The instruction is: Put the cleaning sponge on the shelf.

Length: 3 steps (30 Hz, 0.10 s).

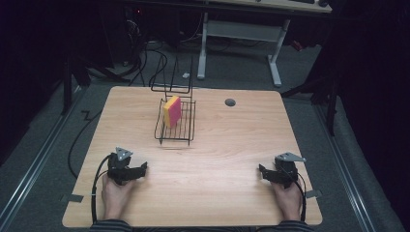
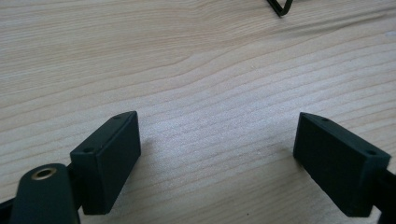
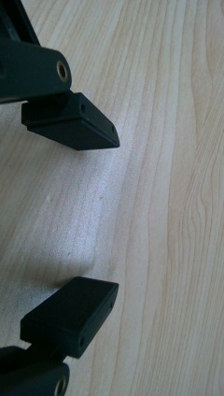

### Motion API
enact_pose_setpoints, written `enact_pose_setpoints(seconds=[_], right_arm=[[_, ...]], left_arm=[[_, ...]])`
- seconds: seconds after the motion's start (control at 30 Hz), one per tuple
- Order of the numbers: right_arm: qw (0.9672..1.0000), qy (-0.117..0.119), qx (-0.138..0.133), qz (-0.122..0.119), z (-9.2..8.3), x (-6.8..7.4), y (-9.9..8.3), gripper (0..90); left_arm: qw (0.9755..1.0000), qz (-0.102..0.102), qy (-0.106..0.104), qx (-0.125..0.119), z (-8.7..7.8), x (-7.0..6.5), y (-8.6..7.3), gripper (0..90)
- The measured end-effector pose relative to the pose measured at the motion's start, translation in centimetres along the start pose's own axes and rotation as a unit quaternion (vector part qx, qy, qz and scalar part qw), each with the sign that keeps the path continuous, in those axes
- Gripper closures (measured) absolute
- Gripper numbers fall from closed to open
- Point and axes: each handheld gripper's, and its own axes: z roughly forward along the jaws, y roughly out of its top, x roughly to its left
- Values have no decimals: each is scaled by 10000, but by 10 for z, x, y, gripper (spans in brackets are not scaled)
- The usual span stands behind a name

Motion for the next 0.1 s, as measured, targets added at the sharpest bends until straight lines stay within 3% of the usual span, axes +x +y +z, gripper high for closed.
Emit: enact_pose_setpoints(seconds=[0.1], right_arm=[[10000, 0, 0, 0, 0, 0, 0, 261]], left_arm=[[10000, -3, 2, -4, 0, 0, 0, 154]])
